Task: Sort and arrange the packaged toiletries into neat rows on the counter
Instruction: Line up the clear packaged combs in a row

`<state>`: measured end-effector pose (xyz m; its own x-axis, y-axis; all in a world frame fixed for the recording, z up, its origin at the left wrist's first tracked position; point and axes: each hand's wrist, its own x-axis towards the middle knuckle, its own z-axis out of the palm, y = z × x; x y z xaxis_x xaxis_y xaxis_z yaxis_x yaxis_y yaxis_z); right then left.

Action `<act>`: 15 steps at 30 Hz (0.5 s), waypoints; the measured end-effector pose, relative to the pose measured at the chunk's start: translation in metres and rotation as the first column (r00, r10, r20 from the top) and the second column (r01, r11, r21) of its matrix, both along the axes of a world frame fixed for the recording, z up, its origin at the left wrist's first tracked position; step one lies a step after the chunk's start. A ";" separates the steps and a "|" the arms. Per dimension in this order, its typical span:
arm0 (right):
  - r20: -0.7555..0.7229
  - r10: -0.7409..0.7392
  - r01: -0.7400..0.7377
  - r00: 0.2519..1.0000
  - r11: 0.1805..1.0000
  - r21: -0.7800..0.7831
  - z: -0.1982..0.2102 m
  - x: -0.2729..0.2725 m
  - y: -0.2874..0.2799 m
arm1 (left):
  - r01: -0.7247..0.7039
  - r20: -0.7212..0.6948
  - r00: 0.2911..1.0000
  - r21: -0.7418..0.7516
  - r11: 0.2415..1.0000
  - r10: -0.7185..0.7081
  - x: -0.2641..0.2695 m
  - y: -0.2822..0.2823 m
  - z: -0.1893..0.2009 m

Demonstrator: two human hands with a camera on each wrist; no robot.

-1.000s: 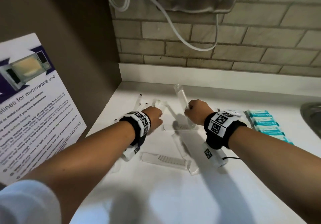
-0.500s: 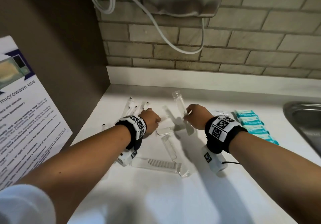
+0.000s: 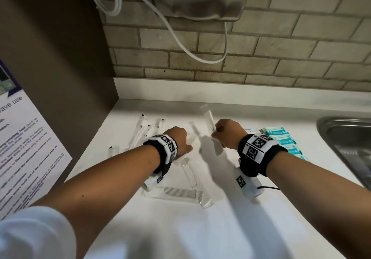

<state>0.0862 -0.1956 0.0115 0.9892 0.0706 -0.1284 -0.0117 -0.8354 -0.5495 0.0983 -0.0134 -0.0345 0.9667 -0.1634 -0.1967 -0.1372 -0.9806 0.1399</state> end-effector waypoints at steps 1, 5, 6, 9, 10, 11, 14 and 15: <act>-0.013 -0.005 0.006 1.000 1.000 0.017 0.000 0.000 0.000 | -0.024 0.004 1.000 0.017 1.000 0.024 0.002 0.006 0.000; -0.072 -0.001 0.004 0.997 0.999 0.045 -0.004 -0.004 0.003 | -0.061 0.004 0.998 0.052 0.997 0.061 -0.002 0.024 0.006; -0.080 0.014 -0.013 0.997 1.000 0.016 -0.006 -0.006 0.004 | -0.056 -0.007 0.998 0.039 0.998 0.057 -0.005 0.025 0.010; -0.138 0.048 -0.060 0.989 0.995 -0.086 -0.012 -0.010 0.010 | -0.021 -0.036 0.999 -0.105 0.994 0.017 -0.025 0.028 0.025; -0.157 0.054 -0.074 0.986 0.990 -0.120 -0.014 -0.011 0.011 | -0.003 -0.051 0.999 -0.172 0.985 -0.006 -0.036 0.029 0.029; -0.171 0.059 -0.086 0.983 0.984 -0.158 -0.016 -0.013 0.011 | 0.026 -0.070 0.997 -0.218 0.976 -0.042 -0.049 0.030 0.033; -0.144 0.089 -0.136 0.986 0.924 -0.357 -0.020 -0.016 0.008 | 0.126 -0.201 0.963 -0.244 0.962 -0.177 -0.085 0.031 0.040; -0.121 0.104 -0.146 0.987 0.899 -0.413 -0.021 -0.017 0.008 | 0.145 -0.242 0.949 -0.234 0.961 -0.202 -0.093 0.031 0.038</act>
<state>0.0694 -0.1877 -0.0091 0.9578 0.1118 -0.2649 0.0738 -0.9861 -0.1491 0.0056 0.0179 0.0035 0.8388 -0.3888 -0.3812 -0.2331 -0.8891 0.3940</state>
